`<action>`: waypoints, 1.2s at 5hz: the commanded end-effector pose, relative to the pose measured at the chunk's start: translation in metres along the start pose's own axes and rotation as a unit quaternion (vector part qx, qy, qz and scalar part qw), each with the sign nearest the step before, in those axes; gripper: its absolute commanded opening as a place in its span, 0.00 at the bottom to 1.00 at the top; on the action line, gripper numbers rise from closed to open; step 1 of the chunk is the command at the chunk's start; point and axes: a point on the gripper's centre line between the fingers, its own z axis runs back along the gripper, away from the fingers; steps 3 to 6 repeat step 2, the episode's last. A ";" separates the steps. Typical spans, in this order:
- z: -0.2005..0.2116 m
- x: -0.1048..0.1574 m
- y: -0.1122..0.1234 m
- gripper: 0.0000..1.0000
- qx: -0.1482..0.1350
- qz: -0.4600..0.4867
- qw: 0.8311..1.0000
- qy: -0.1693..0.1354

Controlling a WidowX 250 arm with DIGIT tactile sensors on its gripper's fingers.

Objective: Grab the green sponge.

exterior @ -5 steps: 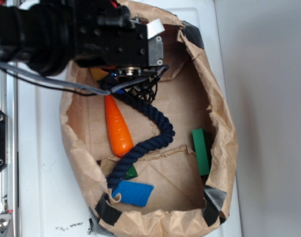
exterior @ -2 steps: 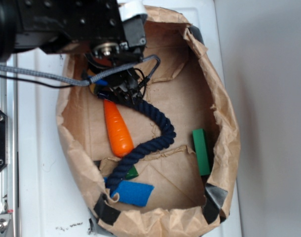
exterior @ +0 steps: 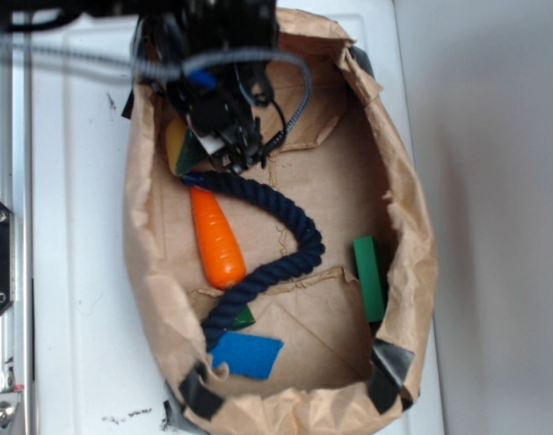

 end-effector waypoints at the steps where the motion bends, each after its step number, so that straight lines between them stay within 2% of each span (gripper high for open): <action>1: 0.040 -0.012 -0.016 0.00 -0.061 -0.071 0.993 -0.075; 6: 0.042 -0.014 -0.017 0.00 -0.056 -0.070 0.993 -0.081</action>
